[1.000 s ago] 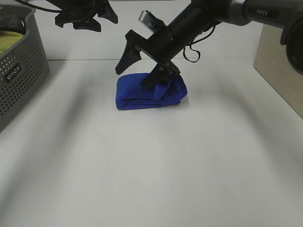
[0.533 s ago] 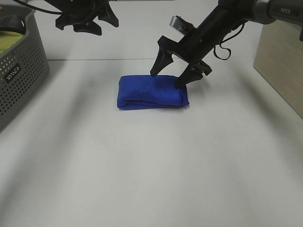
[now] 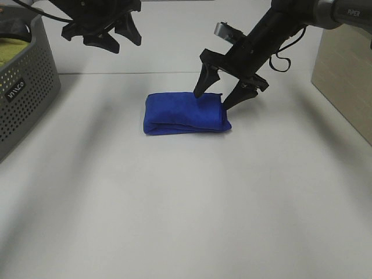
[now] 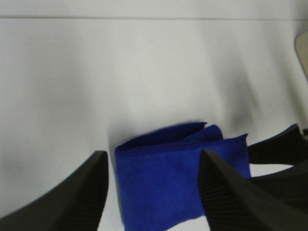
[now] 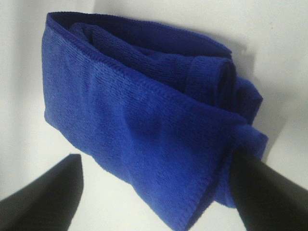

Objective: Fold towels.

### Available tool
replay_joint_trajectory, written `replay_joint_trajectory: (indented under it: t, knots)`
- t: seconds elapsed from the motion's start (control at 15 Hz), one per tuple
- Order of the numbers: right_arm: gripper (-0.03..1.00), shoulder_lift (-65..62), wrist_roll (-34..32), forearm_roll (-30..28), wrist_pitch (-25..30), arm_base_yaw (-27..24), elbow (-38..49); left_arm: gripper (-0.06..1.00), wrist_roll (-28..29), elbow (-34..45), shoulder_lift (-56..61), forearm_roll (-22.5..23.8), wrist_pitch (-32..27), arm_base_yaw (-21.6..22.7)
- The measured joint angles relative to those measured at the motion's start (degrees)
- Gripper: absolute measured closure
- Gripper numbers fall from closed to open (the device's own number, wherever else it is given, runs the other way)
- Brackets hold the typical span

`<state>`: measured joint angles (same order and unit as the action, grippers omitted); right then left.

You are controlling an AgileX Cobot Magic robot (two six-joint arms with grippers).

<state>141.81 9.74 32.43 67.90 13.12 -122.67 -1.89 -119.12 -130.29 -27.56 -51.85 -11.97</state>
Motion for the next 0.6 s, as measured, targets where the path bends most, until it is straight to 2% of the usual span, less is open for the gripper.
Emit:
replay_joint_trajectory:
  t: [0.13, 0.33, 0.47, 0.53, 0.6]
  knots:
    - [0.19, -1.7, -1.0, -3.8, 1.1, 0.0, 0.0, 0.41, 0.0, 0.0, 2.1, 5.4, -5.3, 0.0]
    - [0.19, -8.3, -7.4, -12.5, 1.3, 0.0, 0.5, 0.41, 2.9, 0.0, 6.4, 15.5, -16.4, -0.5]
    - [0.20, -13.0, -8.6, -16.4, 1.3, 0.0, 3.3, 0.41, 3.2, 0.5, 8.7, 23.4, -17.5, -2.6]
    - [0.20, -14.3, -8.6, -17.0, 1.3, 0.0, 4.3, 0.41, 3.2, 0.9, 9.5, 25.4, -17.5, -3.2]
    - [0.20, -19.0, -8.7, -18.5, 1.4, 0.0, 8.8, 0.41, 3.2, 2.4, 13.1, 29.7, -17.8, -5.3]
